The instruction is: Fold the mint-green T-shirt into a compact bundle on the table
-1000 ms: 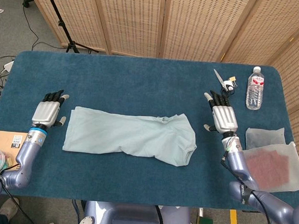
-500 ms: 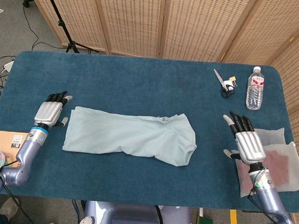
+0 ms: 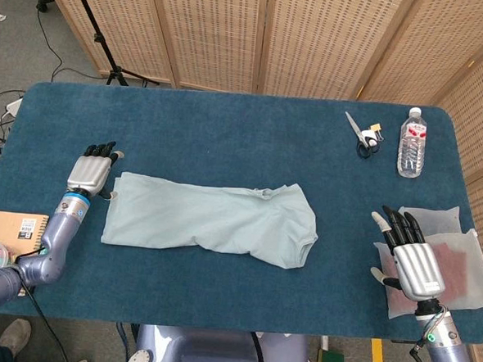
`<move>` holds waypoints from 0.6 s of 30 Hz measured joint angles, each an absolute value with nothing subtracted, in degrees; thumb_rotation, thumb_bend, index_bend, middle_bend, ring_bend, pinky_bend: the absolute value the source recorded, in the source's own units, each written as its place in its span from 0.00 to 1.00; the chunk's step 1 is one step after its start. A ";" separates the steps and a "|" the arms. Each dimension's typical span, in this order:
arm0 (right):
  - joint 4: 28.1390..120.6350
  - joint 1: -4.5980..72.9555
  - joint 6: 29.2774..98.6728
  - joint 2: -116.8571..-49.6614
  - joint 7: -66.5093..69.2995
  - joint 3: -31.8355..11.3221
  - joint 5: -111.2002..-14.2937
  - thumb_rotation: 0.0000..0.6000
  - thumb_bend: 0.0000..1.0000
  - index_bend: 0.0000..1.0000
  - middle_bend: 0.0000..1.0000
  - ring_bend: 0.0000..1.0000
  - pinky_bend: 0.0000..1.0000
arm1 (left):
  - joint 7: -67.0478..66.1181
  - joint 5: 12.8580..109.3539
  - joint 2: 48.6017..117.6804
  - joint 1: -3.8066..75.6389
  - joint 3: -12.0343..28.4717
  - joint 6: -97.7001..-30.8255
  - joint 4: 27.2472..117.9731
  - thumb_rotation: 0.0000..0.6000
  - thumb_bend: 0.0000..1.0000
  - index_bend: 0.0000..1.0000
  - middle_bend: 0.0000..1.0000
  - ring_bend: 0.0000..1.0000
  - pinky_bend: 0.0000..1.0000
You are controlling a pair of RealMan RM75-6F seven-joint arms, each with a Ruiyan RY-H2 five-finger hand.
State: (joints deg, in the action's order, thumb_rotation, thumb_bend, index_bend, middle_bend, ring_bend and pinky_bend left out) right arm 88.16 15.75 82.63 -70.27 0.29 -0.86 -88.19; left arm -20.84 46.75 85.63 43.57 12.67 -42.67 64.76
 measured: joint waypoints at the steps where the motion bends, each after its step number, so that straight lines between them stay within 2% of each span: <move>1: 88.15 15.63 82.81 -70.22 0.67 -0.93 -88.27 1.00 0.00 0.00 0.00 0.00 0.00 | -21.47 45.62 85.89 44.03 12.77 -42.35 64.33 1.00 0.18 0.28 0.00 0.00 0.00; 4: 87.92 15.43 82.65 -70.16 1.21 -1.20 -88.39 1.00 0.00 0.00 0.00 0.00 0.00 | -22.18 43.15 86.81 45.09 13.05 -41.39 62.71 1.00 0.18 0.36 0.00 0.00 0.00; 18: 87.26 15.14 81.63 -70.62 1.11 -1.96 -88.43 1.00 0.00 0.00 0.00 0.00 0.00 | -21.47 41.14 93.07 48.40 13.44 -37.95 51.75 1.00 0.24 0.36 0.00 0.00 0.00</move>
